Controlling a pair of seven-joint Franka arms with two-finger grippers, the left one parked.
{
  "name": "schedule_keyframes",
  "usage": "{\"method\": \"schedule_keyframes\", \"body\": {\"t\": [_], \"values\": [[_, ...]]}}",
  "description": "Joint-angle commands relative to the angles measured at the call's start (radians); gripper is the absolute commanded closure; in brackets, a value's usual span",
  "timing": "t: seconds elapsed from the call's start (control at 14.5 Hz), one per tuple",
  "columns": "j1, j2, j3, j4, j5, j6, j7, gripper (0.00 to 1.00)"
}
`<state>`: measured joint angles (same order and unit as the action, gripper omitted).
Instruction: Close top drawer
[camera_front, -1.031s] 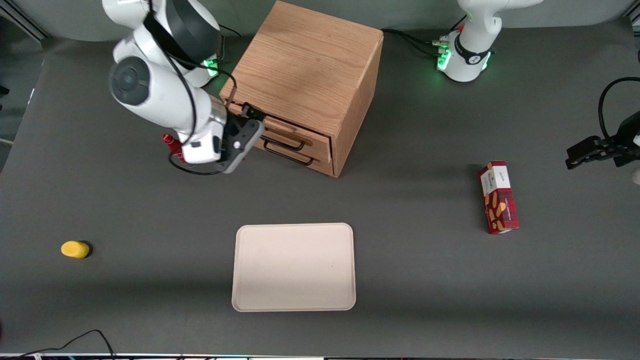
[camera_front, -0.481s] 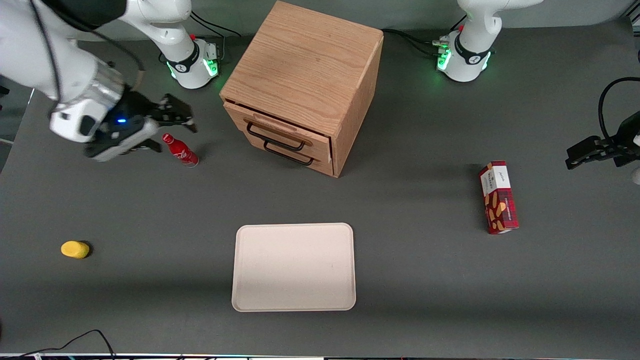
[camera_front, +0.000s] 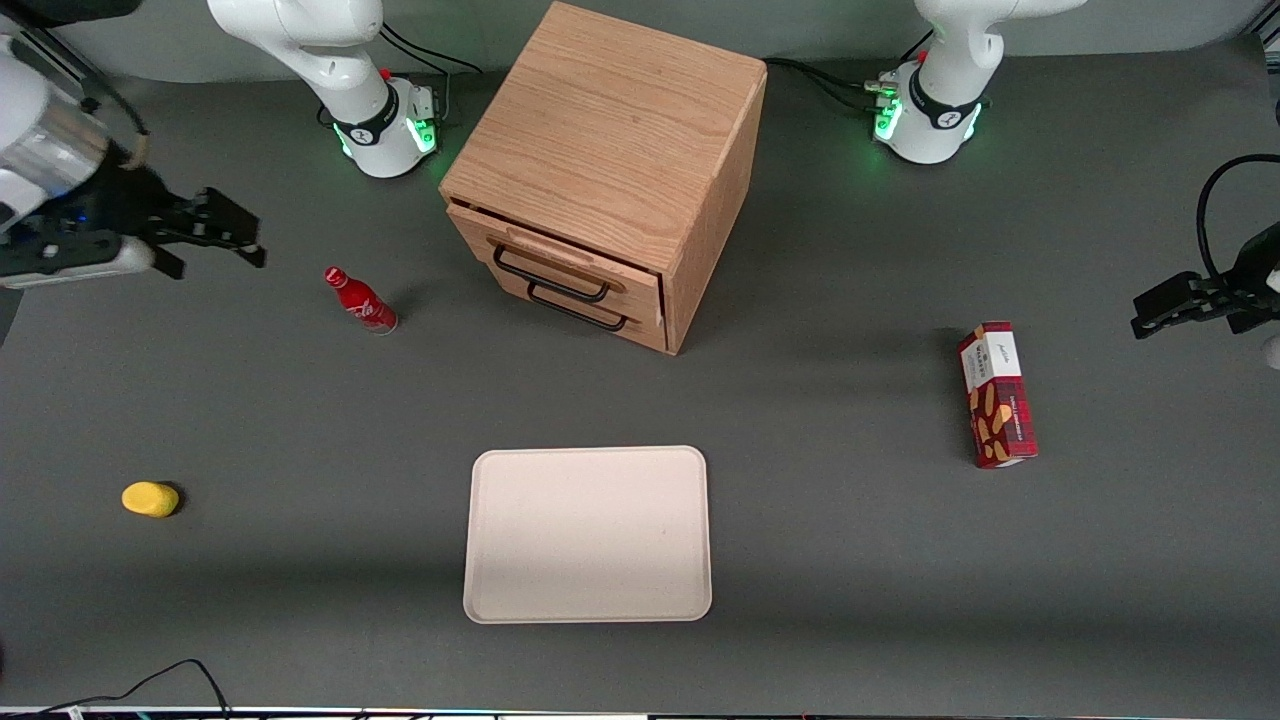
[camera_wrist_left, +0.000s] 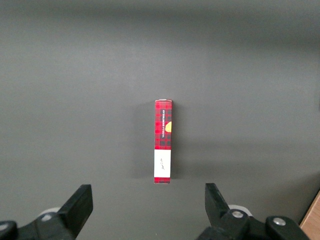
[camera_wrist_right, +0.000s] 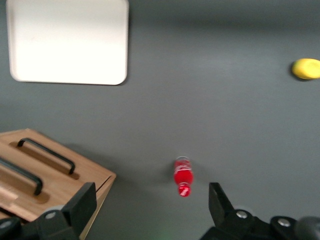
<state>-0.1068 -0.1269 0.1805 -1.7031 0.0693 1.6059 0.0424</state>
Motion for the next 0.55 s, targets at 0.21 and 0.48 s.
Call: {"method": "schedule_keyframes", "body": {"t": [0.21, 0.48], "values": [[-0.024, -0.013, -0.003, -0.013, -0.084, -0.008, 0.025, 0.0], [-0.024, -0.008, -0.001, -0.018, -0.077, -0.008, 0.028, 0.0]]}}
